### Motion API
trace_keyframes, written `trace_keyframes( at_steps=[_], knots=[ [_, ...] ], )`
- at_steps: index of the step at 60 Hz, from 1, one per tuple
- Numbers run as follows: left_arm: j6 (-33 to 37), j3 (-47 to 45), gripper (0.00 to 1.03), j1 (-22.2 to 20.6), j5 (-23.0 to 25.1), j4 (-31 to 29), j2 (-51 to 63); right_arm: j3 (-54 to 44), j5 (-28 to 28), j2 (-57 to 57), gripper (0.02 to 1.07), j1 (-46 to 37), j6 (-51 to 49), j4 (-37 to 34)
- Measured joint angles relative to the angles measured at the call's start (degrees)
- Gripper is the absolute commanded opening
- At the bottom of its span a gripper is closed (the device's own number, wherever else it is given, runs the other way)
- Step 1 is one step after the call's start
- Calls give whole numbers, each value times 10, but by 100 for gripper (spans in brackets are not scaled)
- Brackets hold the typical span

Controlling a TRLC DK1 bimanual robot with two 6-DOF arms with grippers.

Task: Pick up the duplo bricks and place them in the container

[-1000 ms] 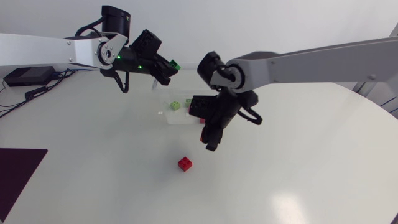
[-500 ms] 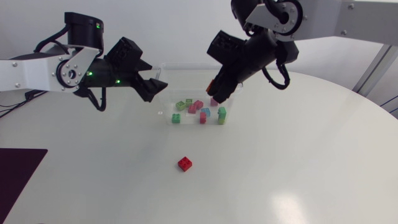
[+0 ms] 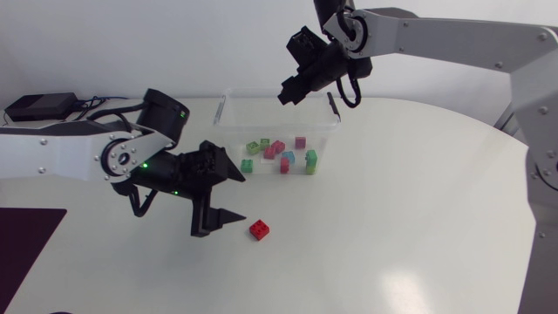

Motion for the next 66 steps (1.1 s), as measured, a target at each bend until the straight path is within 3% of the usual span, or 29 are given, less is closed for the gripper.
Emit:
trace_keyframes(
  at_steps=[3, 14, 23, 28, 36, 55, 66],
  knots=[
    [18, 6, 99, -9, 0, -17, 20, 19, 3, 16, 102, -1, 2, -6],
    [83, 60, 99, -29, -22, -61, 84, 19, 7, 14, 102, -3, 4, -24],
    [122, 104, 98, -53, -68, -108, 130, -89, -3, -76, 102, -3, 2, -23],
    [106, 176, 97, -63, -94, -195, 189, -166, -5, -150, 102, -4, 2, -1],
    [-19, 233, 96, -80, -156, -210, 224, -274, -5, -253, 102, -12, 2, 29],
    [-342, 263, 91, -96, -170, -302, 249, -401, -16, -348, 102, -30, 11, 49],
    [-428, 269, 91, -129, -193, -300, 266, -440, -22, -391, 102, -35, 15, 51]
  ],
)
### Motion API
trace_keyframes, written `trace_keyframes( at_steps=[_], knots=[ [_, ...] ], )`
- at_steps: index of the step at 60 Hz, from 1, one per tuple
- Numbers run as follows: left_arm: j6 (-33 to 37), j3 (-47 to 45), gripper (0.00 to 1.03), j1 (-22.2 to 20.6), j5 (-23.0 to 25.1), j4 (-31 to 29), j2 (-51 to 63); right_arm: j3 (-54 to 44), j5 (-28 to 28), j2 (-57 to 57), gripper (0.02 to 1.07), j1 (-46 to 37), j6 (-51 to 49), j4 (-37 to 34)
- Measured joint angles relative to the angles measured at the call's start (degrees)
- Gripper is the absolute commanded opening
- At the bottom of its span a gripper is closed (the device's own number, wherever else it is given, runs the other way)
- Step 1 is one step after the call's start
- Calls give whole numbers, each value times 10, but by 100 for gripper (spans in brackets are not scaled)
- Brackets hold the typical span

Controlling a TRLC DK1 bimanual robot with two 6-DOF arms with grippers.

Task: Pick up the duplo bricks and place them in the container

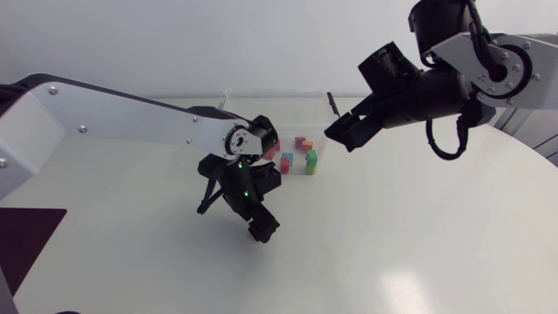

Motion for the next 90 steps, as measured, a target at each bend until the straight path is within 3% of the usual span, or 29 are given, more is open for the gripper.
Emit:
trace_keyframes(
  at_steps=[7, 11, 14, 17, 18, 33, 41, 56, 62, 72, 75, 77, 85, 90],
  knots=[
    [-38, 13, 85, -14, -27, 2, 28, -30, -9, -32, 102, -14, 0, 0],
    [-59, 19, 75, -17, -50, 7, 43, -57, -19, -59, 102, -28, 0, -1],
    [-66, 20, 60, -17, -61, 14, 45, -72, -23, -73, 102, -35, 0, -1],
    [-73, 20, 38, -17, -74, 21, 46, -93, -28, -91, 102, -41, 0, -1],
    [-74, 20, 23, -17, -75, 22, 46, -97, -28, -95, 102, -42, 0, -1],
    [-80, 15, 20, -27, -96, 36, 37, -179, -44, -179, 102, -71, -3, -1],
    [-78, 10, 20, -25, -97, 14, -27, -247, -48, -222, 102, -74, -14, 15],
    [-68, 101, 21, 27, -87, 8, -121, -368, -48, -255, 102, -79, -29, 71],
    [-68, 140, 21, 48, -64, 49, -125, -394, -48, -277, 102, -81, -31, 74],
    [-70, 153, 24, 69, -60, 154, -122, -419, -48, -321, 102, -96, -31, 74],
    [-70, 164, 30, 76, -60, 183, -108, -427, -47, -338, 102, -108, -31, 74],
    [-70, 174, 38, 81, -61, 197, -94, -433, -47, -355, 102, -118, -31, 74],
    [-70, 182, 89, 104, -79, 232, -47, -440, -45, -441, 102, -168, -31, 75],
    [-70, 182, 99, 113, -96, 252, -31, -442, -43, -492, 102, -194, -31, 76]
  ],
)
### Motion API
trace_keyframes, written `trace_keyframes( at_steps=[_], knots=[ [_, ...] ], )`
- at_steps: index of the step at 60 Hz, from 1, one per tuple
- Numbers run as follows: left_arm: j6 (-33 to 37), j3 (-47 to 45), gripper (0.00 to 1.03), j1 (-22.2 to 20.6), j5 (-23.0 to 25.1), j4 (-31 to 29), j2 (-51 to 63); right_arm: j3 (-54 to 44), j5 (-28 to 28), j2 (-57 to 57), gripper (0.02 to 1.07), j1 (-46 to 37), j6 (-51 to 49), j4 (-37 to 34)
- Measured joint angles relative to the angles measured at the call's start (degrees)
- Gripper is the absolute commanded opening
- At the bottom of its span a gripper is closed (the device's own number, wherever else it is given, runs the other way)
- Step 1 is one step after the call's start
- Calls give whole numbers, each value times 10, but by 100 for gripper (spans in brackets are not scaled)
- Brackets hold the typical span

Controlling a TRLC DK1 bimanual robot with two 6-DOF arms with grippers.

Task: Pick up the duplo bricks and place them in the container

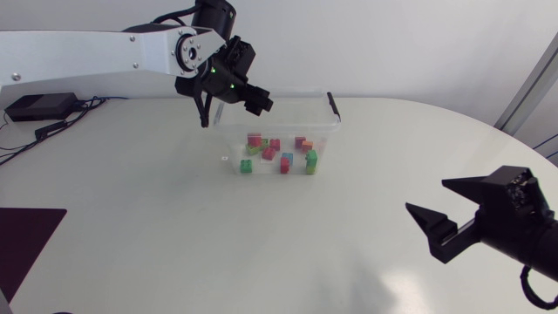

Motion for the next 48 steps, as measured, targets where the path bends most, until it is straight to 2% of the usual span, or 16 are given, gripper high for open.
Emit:
trace_keyframes(
  at_steps=[10, 16, 23, 28, 48],
  knots=[
    [-1, -1, 99, 4, -55, 63, 2, -21, 0, -75, 102, -53, 0, 0],
    [-5, -6, 99, 6, -90, 79, 2, -35, 0, -127, 102, -82, 0, 0],
    [0, -50, 99, 10, -97, 108, -18, -41, 2, -175, 102, -103, 0, 0],
    [3, -115, 99, 13, -99, 143, -66, -50, 2, -207, 102, -112, 0, 0],
    [2, -269, 99, 39, -101, 181, -261, -109, 11, -291, 102, -137, 0, 2]
  ],
)
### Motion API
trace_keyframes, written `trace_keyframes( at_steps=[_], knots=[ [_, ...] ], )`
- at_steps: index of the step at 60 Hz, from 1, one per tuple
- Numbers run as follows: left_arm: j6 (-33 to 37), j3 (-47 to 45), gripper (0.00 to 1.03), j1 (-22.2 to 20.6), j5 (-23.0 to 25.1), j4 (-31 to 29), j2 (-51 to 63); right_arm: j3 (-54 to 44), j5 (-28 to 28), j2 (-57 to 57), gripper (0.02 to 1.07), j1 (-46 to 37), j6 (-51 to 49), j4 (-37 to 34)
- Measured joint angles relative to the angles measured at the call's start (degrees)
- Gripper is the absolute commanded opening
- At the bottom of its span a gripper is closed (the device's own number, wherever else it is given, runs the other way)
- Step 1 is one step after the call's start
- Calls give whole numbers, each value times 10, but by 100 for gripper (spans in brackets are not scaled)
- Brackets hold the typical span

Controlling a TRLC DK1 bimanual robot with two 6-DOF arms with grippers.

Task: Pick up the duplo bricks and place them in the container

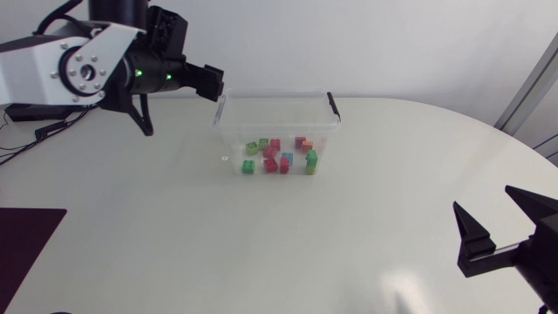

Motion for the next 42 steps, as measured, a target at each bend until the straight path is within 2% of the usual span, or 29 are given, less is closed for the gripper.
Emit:
trace_keyframes(
  at_steps=[8, 18, 25, 42],
  knots=[
    [-2, -72, 99, 13, 0, 22, -81, -9, 2, -1, 102, -2, 2, 14],
    [-8, -167, 99, 17, -24, 45, -202, -24, 2, -14, 102, -5, 21, 52],
    [-14, -247, 99, 20, -45, 84, -290, -43, 2, -14, 102, 0, 35, 68],
    [-17, -359, 99, 24, -71, 90, -469, -53, 2, -14, 102, 33, 70, 71]
  ],
)
